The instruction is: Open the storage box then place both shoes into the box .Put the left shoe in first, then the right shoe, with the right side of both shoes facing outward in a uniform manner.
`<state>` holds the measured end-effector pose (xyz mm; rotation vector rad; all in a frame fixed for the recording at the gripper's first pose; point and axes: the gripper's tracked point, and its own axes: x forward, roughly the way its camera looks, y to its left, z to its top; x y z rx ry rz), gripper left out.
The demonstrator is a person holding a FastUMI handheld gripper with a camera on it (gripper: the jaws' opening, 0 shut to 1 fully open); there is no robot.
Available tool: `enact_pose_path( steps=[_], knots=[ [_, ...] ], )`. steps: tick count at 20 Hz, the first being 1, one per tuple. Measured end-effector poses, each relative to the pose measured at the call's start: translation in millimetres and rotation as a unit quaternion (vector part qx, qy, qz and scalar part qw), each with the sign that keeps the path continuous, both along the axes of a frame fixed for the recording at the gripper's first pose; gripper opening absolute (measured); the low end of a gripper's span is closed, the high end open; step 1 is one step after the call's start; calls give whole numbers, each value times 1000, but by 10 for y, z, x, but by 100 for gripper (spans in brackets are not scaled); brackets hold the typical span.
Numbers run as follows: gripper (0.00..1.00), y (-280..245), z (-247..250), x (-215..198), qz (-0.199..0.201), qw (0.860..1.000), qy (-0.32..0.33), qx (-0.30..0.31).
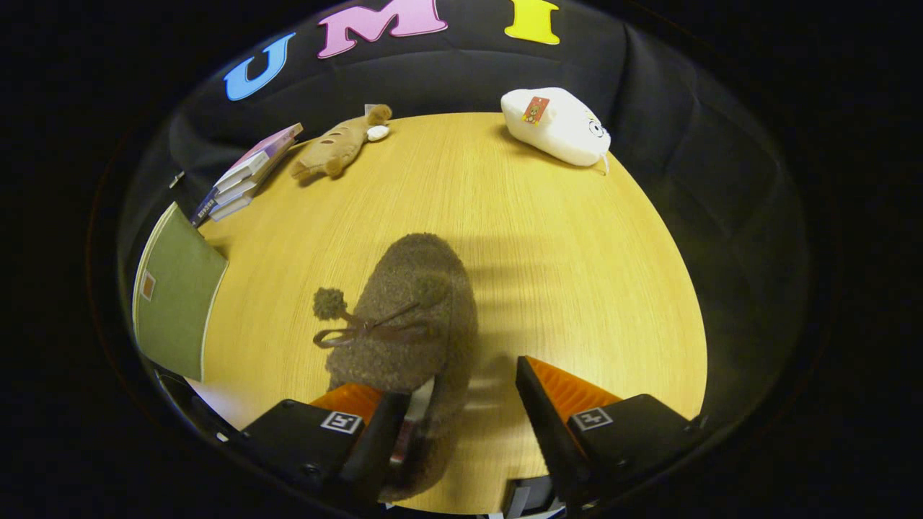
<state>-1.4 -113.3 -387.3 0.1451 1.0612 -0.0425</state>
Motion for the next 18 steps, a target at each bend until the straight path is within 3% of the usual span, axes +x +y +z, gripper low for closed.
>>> enact_pose_path(
  steps=[3, 4, 7, 8, 10, 14, 18],
  knots=[
    [59, 114, -25, 27, -3, 1000, 9, 15],
    [44, 108, -33, 30, -3, 1000, 10, 12],
    [30, 37, -33, 18, -34, 999, 26, 15],
    [19, -4, -27, 23, -48, 998, 27, 13],
    [8, 28, -14, 0, -54, 998, 36, 21],
    [7, 221, 203, -36, -62, 997, 38, 28],
    [7, 728, 737, 5, -73, 996, 15, 58]
  ],
)
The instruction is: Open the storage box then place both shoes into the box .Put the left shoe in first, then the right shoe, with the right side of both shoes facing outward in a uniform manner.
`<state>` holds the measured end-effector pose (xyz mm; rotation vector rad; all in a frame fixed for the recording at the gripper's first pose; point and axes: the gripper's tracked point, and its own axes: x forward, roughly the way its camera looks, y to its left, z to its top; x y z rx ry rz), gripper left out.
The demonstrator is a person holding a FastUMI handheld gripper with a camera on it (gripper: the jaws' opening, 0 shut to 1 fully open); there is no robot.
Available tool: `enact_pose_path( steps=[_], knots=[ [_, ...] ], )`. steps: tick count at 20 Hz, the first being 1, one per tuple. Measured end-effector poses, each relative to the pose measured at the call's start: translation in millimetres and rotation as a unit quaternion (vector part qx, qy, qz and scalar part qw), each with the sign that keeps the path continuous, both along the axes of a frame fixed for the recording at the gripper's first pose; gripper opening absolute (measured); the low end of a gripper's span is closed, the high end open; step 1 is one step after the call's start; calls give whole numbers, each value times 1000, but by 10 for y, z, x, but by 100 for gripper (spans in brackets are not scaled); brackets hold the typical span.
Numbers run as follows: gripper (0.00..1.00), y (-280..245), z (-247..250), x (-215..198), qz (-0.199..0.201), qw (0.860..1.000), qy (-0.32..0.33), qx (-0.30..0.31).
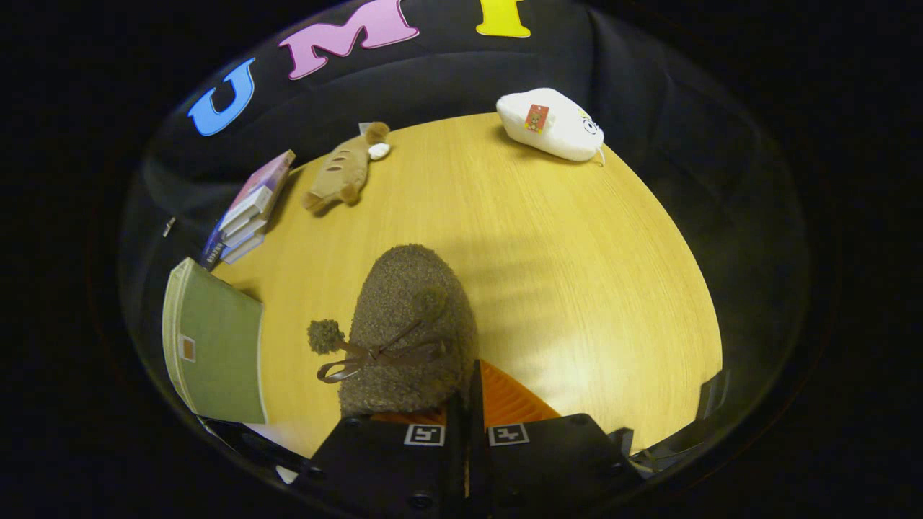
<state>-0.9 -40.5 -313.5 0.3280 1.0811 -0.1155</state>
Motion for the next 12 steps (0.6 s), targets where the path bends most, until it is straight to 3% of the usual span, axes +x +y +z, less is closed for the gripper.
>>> enact_pose_path(
  steps=[12],
  knots=[
    [7, 2060, 1458, 308, -35, 991, -71, 109]
  ],
)
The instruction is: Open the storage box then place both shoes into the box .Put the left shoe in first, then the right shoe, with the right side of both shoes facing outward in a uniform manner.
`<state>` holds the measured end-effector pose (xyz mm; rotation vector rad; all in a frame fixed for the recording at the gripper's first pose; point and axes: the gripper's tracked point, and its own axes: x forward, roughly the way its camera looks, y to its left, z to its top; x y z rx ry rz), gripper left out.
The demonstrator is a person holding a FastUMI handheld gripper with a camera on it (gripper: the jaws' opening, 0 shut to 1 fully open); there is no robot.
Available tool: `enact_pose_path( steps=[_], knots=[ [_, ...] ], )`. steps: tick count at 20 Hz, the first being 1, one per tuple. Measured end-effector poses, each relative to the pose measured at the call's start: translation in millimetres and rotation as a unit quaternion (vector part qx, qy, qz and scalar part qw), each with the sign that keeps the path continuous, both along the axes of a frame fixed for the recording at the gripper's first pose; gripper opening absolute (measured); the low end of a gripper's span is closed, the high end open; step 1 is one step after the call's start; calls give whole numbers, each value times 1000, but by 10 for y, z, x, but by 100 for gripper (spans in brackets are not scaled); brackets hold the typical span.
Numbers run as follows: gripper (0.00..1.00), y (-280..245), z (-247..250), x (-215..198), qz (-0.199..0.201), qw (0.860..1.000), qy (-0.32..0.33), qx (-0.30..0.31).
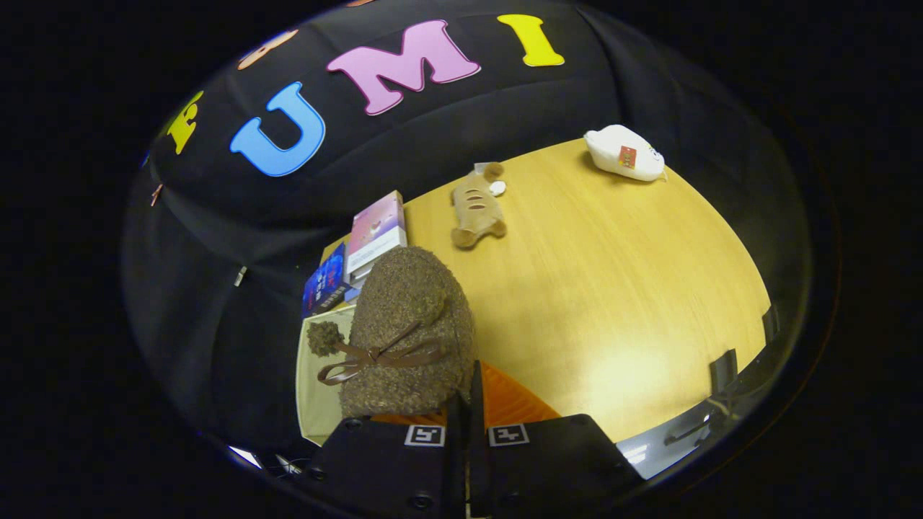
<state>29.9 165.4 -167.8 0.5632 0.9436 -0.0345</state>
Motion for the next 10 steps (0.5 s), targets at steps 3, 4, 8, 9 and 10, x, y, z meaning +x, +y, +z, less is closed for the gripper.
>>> enact_pose_path(
  steps=[3, 4, 8, 9, 10],
  knots=[
    [7, 573, 178, 122, 5, 1000, -7, 29],
    [7, 732, 187, 141, 11, 999, -6, 32],
    [7, 1270, 21, 199, 37, 999, 10, 19],
    [7, 1361, -61, 204, 41, 999, 18, 10],
    [7, 1448, -205, 254, 45, 999, 24, 2]
  ],
)
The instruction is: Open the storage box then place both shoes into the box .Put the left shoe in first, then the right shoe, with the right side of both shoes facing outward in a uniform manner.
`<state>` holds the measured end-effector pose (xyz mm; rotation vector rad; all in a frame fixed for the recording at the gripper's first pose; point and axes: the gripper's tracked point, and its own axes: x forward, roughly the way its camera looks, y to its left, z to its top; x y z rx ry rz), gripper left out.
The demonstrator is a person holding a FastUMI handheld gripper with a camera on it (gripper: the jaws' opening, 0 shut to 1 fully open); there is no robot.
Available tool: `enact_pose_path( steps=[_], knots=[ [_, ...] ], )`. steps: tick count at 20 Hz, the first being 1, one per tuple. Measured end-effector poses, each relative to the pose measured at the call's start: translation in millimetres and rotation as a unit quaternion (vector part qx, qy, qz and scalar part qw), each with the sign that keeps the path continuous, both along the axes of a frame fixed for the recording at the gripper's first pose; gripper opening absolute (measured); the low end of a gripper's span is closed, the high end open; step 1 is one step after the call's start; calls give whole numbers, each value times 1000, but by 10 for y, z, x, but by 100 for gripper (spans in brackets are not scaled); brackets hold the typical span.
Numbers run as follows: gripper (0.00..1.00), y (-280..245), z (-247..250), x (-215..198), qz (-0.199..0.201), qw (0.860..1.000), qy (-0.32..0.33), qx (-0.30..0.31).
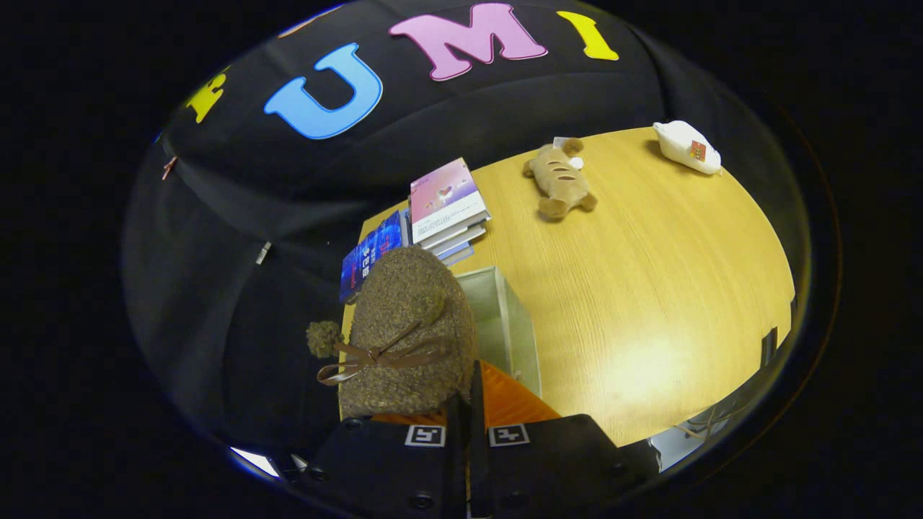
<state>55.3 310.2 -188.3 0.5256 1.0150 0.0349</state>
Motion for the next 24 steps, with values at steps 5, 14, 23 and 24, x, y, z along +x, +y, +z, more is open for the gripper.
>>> enact_pose_path(
  steps=[5, 14, 23, 24],
  knots=[
    [8, 207, -335, 46, 10, 999, 21, -41],
    [79, 281, -235, -209, 47, 998, 2, -51],
    [99, -672, 445, -100, 44, 987, -125, -86],
    [99, -820, 538, -69, 44, 985, -142, -91]
  ],
)
